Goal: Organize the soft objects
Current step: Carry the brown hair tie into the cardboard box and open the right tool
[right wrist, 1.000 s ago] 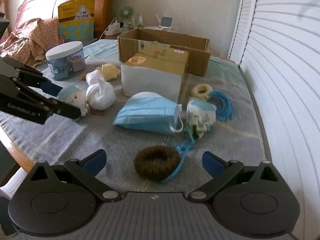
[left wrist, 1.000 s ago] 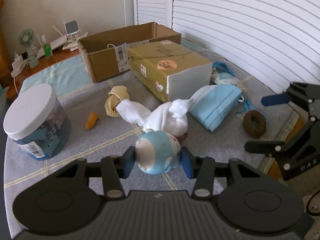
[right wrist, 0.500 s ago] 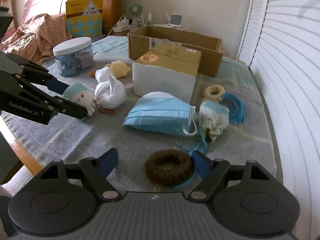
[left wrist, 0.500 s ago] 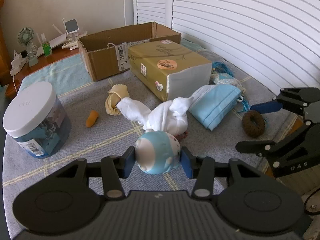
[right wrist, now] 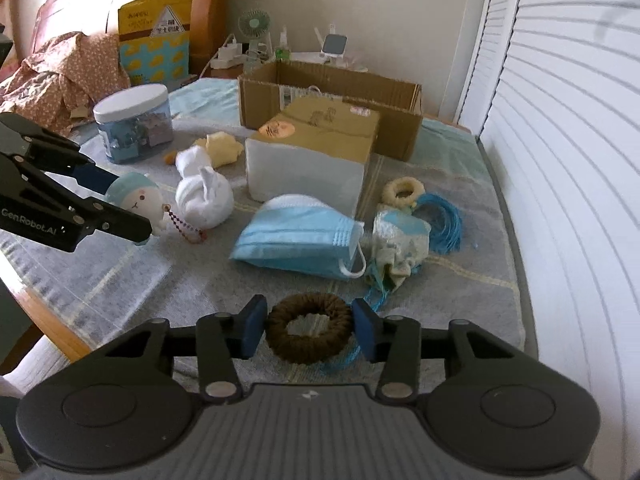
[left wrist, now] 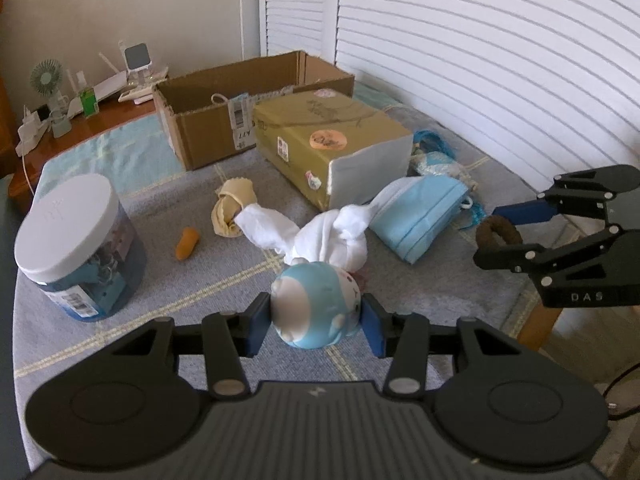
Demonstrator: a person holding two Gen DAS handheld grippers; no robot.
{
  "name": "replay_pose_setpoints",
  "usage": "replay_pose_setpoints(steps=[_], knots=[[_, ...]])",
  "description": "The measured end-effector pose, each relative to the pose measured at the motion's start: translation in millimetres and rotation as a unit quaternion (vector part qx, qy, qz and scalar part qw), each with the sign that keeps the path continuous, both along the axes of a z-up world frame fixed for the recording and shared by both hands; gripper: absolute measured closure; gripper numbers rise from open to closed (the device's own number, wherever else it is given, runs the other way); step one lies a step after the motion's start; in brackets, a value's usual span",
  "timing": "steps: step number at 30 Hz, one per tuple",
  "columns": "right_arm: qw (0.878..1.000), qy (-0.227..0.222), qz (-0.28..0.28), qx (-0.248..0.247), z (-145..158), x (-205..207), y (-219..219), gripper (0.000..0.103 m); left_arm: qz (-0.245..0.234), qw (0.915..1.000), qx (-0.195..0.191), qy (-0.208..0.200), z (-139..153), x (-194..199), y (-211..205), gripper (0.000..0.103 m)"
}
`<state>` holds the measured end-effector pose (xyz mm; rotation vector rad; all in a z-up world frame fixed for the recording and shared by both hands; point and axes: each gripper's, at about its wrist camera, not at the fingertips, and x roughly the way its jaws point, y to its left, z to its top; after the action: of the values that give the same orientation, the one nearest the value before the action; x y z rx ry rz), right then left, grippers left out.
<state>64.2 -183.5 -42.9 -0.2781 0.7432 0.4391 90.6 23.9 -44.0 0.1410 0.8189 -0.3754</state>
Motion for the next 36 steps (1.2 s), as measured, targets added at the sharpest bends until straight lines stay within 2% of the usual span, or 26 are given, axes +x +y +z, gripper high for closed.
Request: replay_pose_setpoints(steps=[11, 17, 23, 30, 36], knots=[[0.999, -0.027, 0.007, 0.018, 35.2, 4.7, 5.3, 0.051, -0.014, 0.9998, -0.002, -0.015, 19.8, -4.8, 7.8, 0.056], [0.999, -0.047, -0.001, 0.027, 52.0, 27.7, 8.9, 0.051, -0.016, 0.9995, -0.012, -0.024, 25.6, -2.9, 16.5, 0.056], [0.997, -0.063, -0.001, 0.036, 67.2, 77.1, 19.9, 0.051, -0.013, 0.9993, -0.021, -0.03, 29.7, 3.5, 28.6, 0.056], [0.996, -0.087, 0.018, 0.013, 83.8, 148.2, 43.8, 0.051, -0.004, 0.9989, -0.027, -0.039, 33.0, 15.5, 39.4, 0.056], [0.997, -0.082, 0.016, -0.003, 83.8, 219.0, 56.2, 0.051, 0.0, 0.9991, -0.027, -0.033, 31.1, 30.6, 42.4, 0.056]])
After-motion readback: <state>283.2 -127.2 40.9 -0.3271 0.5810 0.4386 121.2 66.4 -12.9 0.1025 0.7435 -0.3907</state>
